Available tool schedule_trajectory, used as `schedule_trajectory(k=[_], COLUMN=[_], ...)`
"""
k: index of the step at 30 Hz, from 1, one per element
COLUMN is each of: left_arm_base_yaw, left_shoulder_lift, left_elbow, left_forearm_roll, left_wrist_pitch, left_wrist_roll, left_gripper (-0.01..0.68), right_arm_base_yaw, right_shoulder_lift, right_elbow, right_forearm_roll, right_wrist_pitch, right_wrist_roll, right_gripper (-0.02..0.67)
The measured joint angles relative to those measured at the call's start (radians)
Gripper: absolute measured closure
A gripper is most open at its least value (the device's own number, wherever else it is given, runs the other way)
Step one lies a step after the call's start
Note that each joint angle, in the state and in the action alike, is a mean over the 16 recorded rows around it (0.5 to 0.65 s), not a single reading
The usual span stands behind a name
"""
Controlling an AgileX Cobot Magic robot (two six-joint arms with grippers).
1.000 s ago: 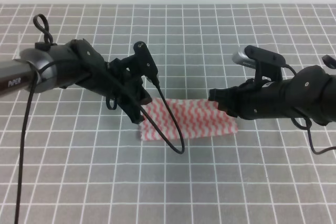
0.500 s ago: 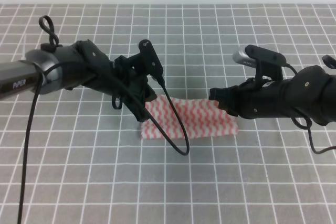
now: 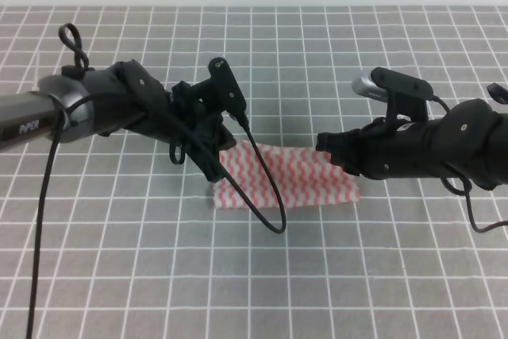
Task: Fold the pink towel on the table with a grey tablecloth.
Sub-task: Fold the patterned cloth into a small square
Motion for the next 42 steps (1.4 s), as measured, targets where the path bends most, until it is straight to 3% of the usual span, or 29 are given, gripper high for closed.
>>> schedule_trajectory(k=[14, 21, 28, 42], left_arm_base_yaw=[0.000, 0.001, 0.003, 0.003], left_shoulder_lift=[-0.020, -0.063, -0.095, -0.037], left_elbow=[0.000, 0.000, 0.000, 0.001], left_forearm_roll=[-0.007, -0.012, -0.017, -0.019], left_wrist_pitch=[-0.009, -0.011, 0.056, 0.281], left_wrist_roll=[-0.011, -0.036, -0.149, -0.333], left_gripper=[0.439, 0.408, 0.450, 0.651], right_arm_base_yaw=[0.000, 0.000, 0.000, 0.000], right_shoulder_lift=[-0.001, -0.001, -0.002, -0.001], right_elbow=[0.000, 0.000, 0.000, 0.000], right_forearm_roll=[0.000, 0.000, 0.000, 0.000], right_wrist_pitch=[0.001, 0.003, 0.004, 0.008], right_wrist_roll=[0.000, 0.000, 0.000, 0.001], right_gripper=[0.664, 0.664, 0.664, 0.664])
